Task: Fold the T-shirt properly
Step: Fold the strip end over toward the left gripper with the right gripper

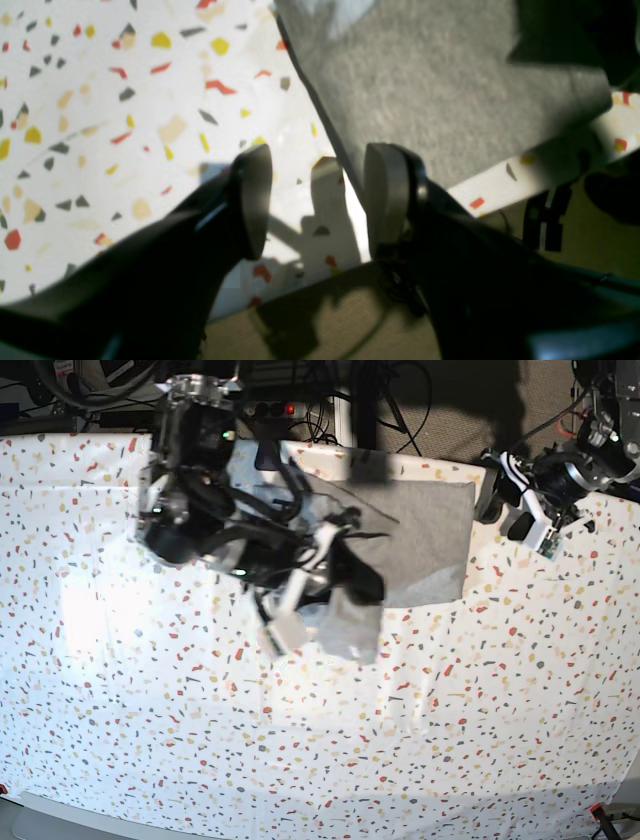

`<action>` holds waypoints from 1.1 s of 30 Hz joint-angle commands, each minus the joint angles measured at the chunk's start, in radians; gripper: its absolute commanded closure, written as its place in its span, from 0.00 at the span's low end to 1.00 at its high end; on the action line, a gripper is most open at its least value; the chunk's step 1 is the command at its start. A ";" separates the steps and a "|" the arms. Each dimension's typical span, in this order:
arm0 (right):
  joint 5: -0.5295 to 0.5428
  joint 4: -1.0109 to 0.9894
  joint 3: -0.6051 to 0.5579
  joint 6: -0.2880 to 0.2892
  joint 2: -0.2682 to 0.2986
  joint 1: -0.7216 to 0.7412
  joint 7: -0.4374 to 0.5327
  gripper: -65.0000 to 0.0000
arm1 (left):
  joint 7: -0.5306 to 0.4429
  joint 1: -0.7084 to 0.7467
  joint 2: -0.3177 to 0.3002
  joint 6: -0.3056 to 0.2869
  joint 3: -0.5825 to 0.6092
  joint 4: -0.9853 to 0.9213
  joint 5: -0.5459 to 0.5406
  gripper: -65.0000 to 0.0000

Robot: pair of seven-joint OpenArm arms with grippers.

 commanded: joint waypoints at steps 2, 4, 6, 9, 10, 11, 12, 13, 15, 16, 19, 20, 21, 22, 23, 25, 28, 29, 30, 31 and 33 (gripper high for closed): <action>-0.007 0.004 -0.063 0.005 -0.008 0.016 0.048 1.00 | -0.026 0.001 -0.011 -0.004 -0.005 0.016 -0.012 0.55; -0.039 -0.006 -0.122 0.005 -0.008 0.015 0.077 1.00 | -0.026 0.000 -0.011 -0.004 -0.005 0.016 -0.013 0.55; -0.080 -0.017 -0.174 0.005 -0.008 0.016 0.110 1.00 | -0.026 0.000 -0.011 -0.004 -0.005 0.016 -0.013 0.55; -0.138 -0.048 -0.239 0.005 -0.008 0.016 0.170 1.00 | -0.026 0.000 -0.011 -0.004 -0.005 0.016 -0.013 0.55; -0.161 -0.064 -0.256 0.005 -0.008 0.016 0.198 1.00 | -0.026 0.000 -0.011 -0.004 -0.005 0.016 -0.013 0.55; -0.184 -0.082 -0.270 0.005 -0.008 0.016 0.234 1.00 | -0.026 0.000 -0.011 -0.004 -0.005 0.016 -0.013 0.55; -0.209 -0.100 -0.284 0.005 -0.008 0.016 0.272 1.00 | -0.026 0.000 -0.011 -0.004 -0.005 0.016 -0.013 0.55; -0.230 -0.121 -0.295 0.005 -0.008 0.019 0.304 1.00 | -0.026 0.000 -0.011 -0.004 -0.005 0.016 -0.013 0.55; -0.267 -0.167 -0.320 0.005 -0.008 0.038 0.336 0.95 | -0.025 0.000 -0.011 -0.004 -0.005 0.016 -0.012 0.55; -0.270 -0.190 -0.331 0.005 -0.008 0.049 0.352 0.84 | -0.022 0.000 -0.011 -0.004 -0.005 0.016 -0.012 0.55; -0.269 -0.254 -0.367 0.005 -0.008 0.090 0.424 0.61 | -0.022 0.000 -0.012 -0.004 -0.006 0.016 -0.012 0.55; -0.269 -0.272 -0.381 0.005 -0.008 0.103 0.451 0.59 | -0.022 0.000 -0.012 -0.004 -0.006 0.016 -0.012 0.55; -0.268 -0.287 -0.397 0.005 -0.008 0.117 0.468 0.59 | -0.022 0.000 -0.012 -0.004 -0.006 0.016 -0.011 0.55; -0.264 -0.297 -0.413 0.005 -0.008 0.132 0.467 0.59 | -0.022 0.000 -0.013 -0.003 -0.006 0.016 -0.011 0.55; -0.261 -0.300 -0.428 0.005 -0.008 0.144 0.459 0.59 | -0.022 0.000 -0.017 -0.003 -0.006 0.016 -0.011 0.55; -0.226 -0.299 -0.449 0.005 -0.008 0.159 0.431 0.59 | -0.023 -0.001 -0.032 -0.001 -0.006 0.016 0.018 0.55; -0.133 -0.298 -0.443 0.005 -0.008 0.169 0.404 0.59 | -0.022 0.000 -0.068 0.039 -0.006 0.016 0.111 0.55; -0.118 -0.298 -0.433 0.005 -0.008 0.172 0.396 0.59 | -0.022 0.000 -0.081 0.072 -0.006 0.016 0.140 0.55; -0.112 -0.296 -0.420 0.005 -0.008 0.177 0.385 0.59 | -0.023 -0.001 -0.096 0.103 -0.006 0.016 0.167 0.55; -0.111 -0.293 -0.404 0.005 -0.008 0.181 0.372 0.59 | -0.023 -0.001 -0.111 0.134 -0.006 0.016 0.189 0.55; -0.112 -0.285 -0.358 0.005 -0.008 0.194 0.326 0.59 | -0.023 -0.005 -0.144 0.208 -0.006 0.016 0.222 0.55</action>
